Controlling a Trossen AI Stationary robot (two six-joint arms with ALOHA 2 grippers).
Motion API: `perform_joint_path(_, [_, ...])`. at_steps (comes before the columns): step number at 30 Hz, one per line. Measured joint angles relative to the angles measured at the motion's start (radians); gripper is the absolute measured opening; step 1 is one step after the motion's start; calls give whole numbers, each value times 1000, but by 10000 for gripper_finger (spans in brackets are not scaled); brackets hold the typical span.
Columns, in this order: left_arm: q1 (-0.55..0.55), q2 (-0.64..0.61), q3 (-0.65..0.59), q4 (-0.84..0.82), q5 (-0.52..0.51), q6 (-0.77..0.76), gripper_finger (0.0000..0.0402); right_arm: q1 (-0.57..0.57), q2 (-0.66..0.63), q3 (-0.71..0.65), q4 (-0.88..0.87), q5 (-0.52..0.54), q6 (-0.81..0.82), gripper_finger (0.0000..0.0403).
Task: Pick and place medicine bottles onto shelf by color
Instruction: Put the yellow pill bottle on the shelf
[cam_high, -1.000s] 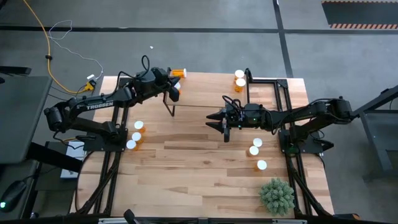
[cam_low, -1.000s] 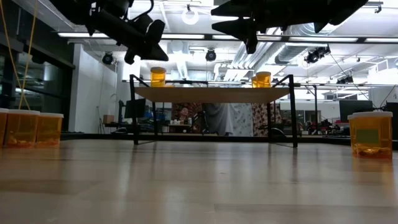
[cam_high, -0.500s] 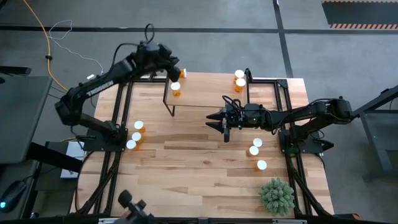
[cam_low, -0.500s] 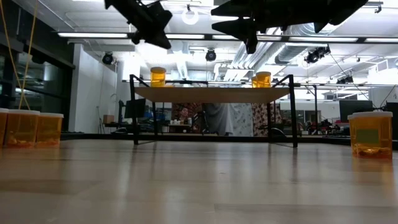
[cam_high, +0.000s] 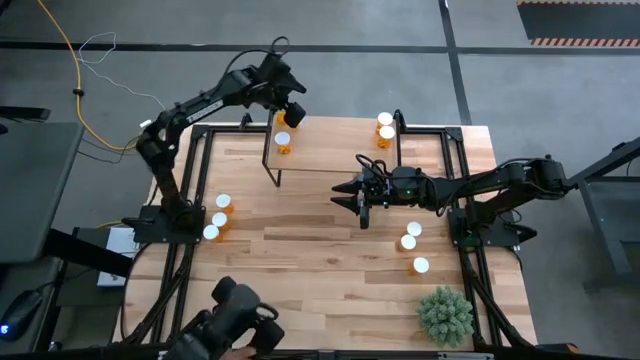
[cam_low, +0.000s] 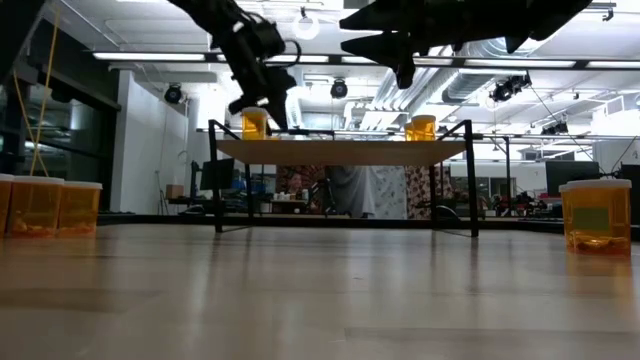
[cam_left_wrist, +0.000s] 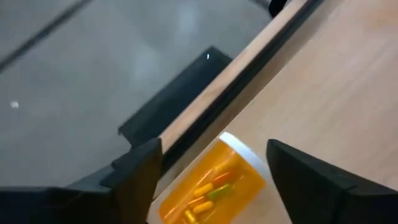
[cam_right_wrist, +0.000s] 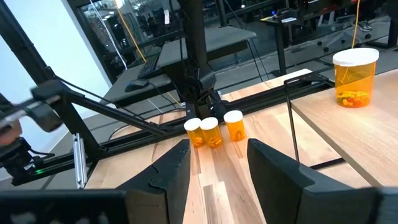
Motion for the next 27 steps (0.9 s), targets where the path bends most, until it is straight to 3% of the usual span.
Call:
perform_joint_path(4, [5,42,21,-39,36,15,306,0,0,0,-5,0,-6,152])
perform_joint_path(15, [-12,44,22,-114,52,167,306,0,0,0,-4,0,-6,152])
perform_joint_path(27, [-38,40,24,-157,-68,301,305,0,0,0,-3,0,-6,152])
